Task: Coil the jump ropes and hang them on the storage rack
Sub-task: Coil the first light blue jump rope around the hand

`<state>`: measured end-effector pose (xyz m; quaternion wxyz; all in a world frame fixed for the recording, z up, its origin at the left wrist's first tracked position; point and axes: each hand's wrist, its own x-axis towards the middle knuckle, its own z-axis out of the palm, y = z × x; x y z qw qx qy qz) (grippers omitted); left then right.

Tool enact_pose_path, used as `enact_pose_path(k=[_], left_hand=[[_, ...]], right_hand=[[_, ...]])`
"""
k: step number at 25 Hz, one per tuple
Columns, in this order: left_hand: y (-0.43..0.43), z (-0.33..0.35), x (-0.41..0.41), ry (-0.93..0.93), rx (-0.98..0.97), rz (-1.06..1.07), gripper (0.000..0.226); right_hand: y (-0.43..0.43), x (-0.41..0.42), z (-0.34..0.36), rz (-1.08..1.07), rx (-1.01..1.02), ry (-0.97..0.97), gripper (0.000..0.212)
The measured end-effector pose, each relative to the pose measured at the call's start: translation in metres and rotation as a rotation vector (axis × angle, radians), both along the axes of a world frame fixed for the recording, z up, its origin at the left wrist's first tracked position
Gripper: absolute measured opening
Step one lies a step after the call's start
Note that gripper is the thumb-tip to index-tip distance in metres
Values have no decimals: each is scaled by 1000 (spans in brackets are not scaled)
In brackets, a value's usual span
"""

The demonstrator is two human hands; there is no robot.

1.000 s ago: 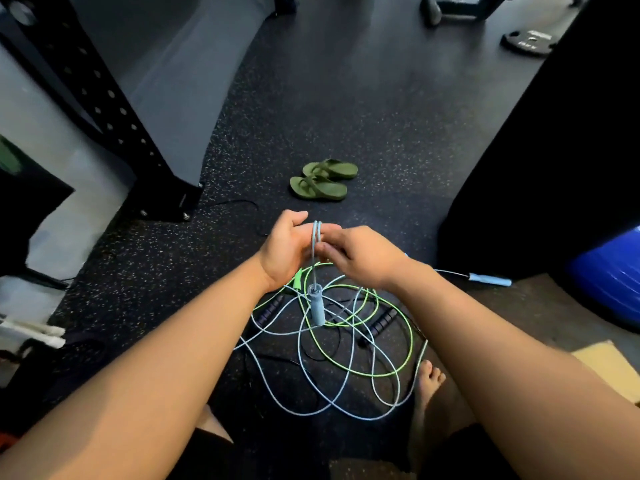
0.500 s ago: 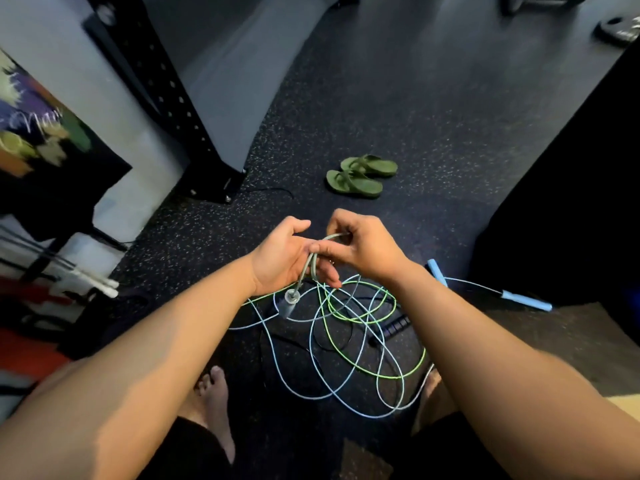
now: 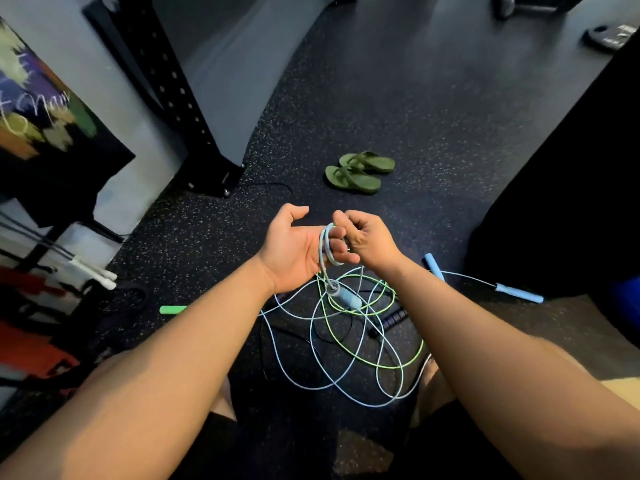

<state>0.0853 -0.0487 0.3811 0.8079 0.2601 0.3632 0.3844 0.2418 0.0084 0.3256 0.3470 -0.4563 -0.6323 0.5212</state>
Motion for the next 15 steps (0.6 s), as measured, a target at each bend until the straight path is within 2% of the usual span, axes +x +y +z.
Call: enact_pose_path(k=[4,7,10,13,15], left_hand=[[9,-4,-5,-194,11,53,66],[15,-5,-16,-372,5,171,64],[22,-7,-33,-474,64,238,73],[27,-6,-38,-484,100,259,89],[33,-6,-35,-412,97,306,94]], right_hand=[[-1,-6,-2,-56,-49,-79,57],[-6,-7,0,-82,-69,-67,34],[-20,-3,-7,80,-139,-126,21],[-27,-4,-11,193,-168,-245,20],[-26,-7,-3,264,-18,-432,17]])
